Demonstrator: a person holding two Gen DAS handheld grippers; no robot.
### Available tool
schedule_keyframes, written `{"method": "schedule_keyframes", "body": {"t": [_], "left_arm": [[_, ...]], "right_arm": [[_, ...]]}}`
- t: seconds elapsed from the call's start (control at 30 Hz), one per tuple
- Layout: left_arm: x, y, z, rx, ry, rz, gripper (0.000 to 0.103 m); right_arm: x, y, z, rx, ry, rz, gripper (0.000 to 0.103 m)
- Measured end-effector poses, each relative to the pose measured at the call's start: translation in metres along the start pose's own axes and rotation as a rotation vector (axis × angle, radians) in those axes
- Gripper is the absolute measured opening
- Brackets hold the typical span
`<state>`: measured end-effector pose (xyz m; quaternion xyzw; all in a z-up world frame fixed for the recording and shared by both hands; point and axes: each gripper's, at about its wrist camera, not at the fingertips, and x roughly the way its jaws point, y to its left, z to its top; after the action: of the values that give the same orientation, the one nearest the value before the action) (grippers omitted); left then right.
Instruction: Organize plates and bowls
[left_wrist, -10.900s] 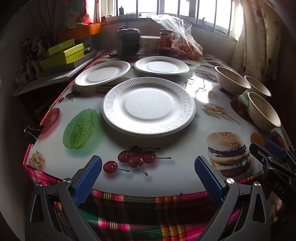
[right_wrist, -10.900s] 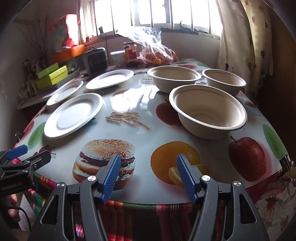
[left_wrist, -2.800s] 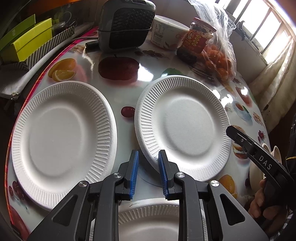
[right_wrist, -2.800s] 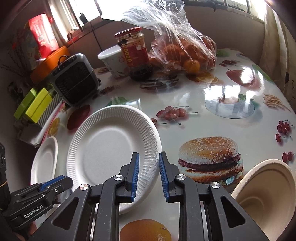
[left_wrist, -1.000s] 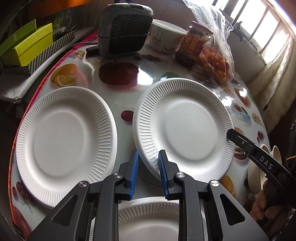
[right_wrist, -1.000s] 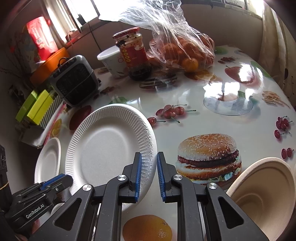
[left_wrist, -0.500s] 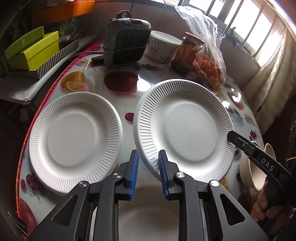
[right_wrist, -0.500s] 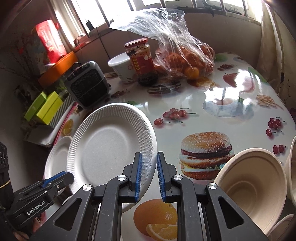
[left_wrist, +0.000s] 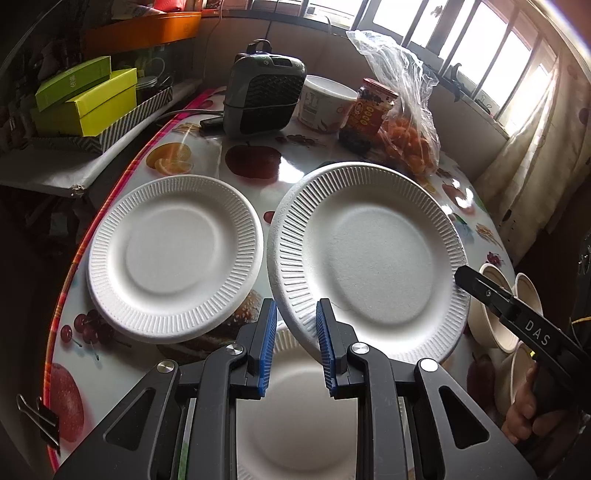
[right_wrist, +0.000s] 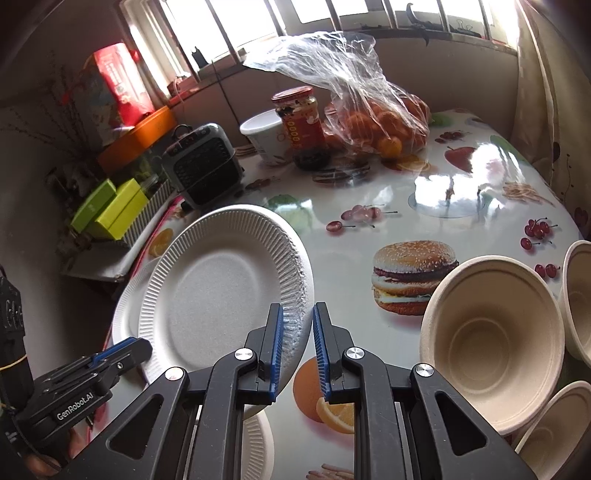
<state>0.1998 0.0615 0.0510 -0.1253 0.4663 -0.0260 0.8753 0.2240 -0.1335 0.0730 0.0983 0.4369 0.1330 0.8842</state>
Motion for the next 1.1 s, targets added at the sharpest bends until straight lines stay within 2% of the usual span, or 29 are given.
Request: {"method": "schedule_keyframes", "body": {"t": [0.53, 1.1], "left_arm": [[-0.027, 0.011, -0.051, -0.005, -0.014, 0.015, 0.023], [-0.044, 0.018, -0.092, -0.004, -0.023, 0.047, 0.023]], "right_arm": [[-0.027, 0.013, -0.045, -0.022, -0.01, 0.042, 0.016], [-0.031, 0.013, -0.088, -0.024, 0.038, 0.081, 0.016]]}}
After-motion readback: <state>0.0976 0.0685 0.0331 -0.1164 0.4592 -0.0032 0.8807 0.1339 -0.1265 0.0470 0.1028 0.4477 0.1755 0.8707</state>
